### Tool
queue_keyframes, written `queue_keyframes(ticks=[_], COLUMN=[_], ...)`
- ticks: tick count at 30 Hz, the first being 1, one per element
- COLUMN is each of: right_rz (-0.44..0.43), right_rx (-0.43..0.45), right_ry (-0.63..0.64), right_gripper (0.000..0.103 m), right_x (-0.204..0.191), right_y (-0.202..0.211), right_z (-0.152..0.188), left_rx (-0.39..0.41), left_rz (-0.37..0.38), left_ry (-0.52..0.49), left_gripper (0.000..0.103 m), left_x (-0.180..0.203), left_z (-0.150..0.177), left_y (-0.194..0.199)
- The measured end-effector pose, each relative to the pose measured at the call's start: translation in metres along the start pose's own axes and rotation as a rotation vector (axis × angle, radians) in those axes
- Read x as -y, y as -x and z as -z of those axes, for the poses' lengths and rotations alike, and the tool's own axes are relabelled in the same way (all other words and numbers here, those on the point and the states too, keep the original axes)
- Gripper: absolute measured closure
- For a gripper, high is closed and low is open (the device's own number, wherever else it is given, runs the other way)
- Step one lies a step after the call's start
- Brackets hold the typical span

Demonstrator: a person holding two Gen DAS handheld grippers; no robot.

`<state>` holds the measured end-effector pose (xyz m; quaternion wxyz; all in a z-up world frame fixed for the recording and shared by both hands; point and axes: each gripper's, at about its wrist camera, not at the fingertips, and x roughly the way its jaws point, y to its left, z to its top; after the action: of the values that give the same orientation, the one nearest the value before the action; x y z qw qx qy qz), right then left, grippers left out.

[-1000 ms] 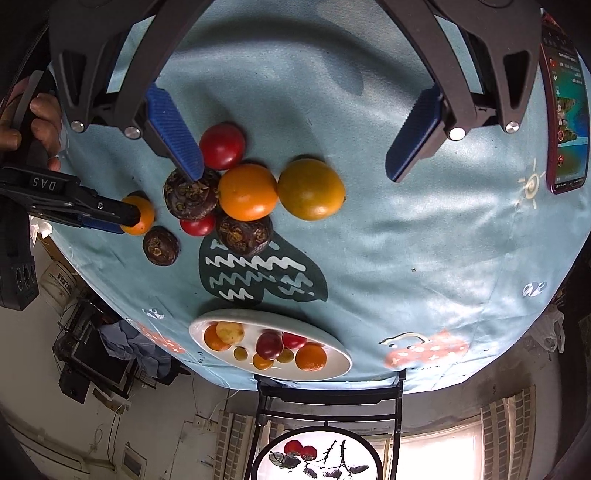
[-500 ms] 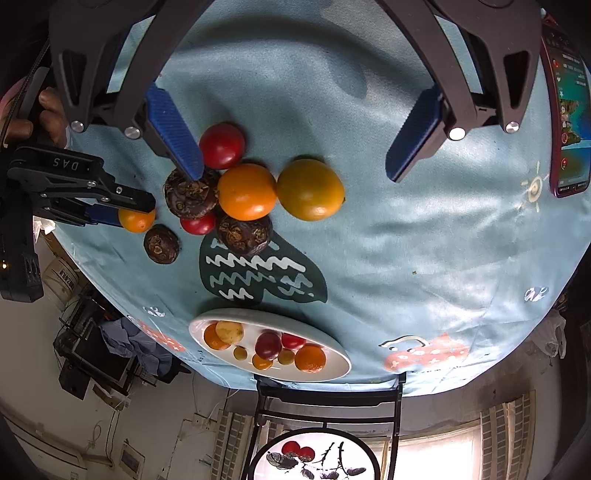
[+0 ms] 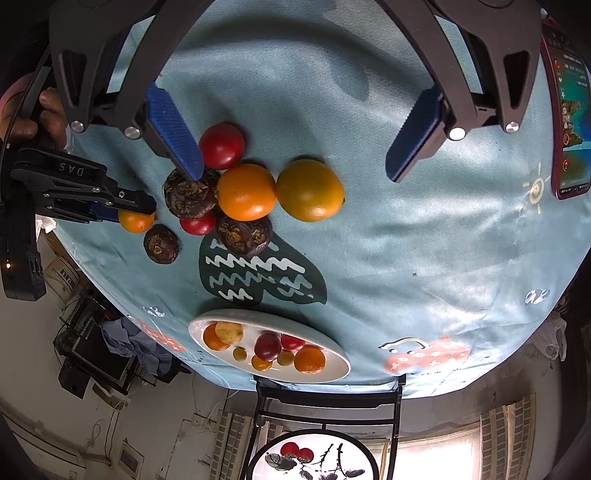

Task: Organize fruits
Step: 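Grasp the large orange tomato with the right tool while the left tool grasps a red tomato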

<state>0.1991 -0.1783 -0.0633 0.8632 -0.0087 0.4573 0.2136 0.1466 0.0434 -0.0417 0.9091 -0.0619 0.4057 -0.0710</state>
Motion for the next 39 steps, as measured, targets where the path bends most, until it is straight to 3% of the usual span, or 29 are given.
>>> queue_keyframes(ticks=[5, 8, 10, 12, 15, 20, 27, 32, 39], right_rz=[-0.099, -0.117, -0.13, -0.129, -0.126, -0.138, -0.153, -0.158, -0.164], right_rx=[0.018, 0.043, 0.047, 0.046, 0.049, 0.056, 0.06, 0.065, 0.077], right_ry=[-0.095, -0.146, -0.15, -0.147, -0.154, -0.163, -0.165, -0.167, -0.172], right_gripper=[0.063, 0.063, 0.063, 0.063, 0.063, 0.063, 0.063, 0.063, 0.063], right_x=[0.018, 0.028, 0.029, 0.028, 0.029, 0.032, 0.033, 0.034, 0.035], right_y=[0.003, 0.007, 0.008, 0.009, 0.009, 0.01, 0.011, 0.011, 0.014], right_z=[0.001, 0.001, 0.001, 0.0, 0.0, 0.002, 0.002, 0.002, 0.002], left_rx=[0.002, 0.031, 0.028, 0.014, -0.031, -0.102, -0.118, -0.12, -0.115], left_rz=[0.003, 0.045, 0.113, 0.108, 0.111, 0.118, 0.094, 0.036, 0.059], left_ry=[-0.001, -0.006, -0.046, -0.098, -0.144, -0.105, -0.08, -0.118, -0.099], left_gripper=[0.002, 0.003, 0.003, 0.004, 0.017, 0.045, 0.054, 0.073, 0.073], left_x=[-0.001, 0.003, 0.016, 0.032, 0.046, 0.045, 0.043, 0.046, 0.042], left_z=[-0.001, 0.004, 0.01, 0.014, 0.015, 0.014, 0.009, 0.008, 0.009], left_y=[0.0, 0.009, 0.013, 0.011, 0.001, -0.014, -0.021, -0.023, -0.016])
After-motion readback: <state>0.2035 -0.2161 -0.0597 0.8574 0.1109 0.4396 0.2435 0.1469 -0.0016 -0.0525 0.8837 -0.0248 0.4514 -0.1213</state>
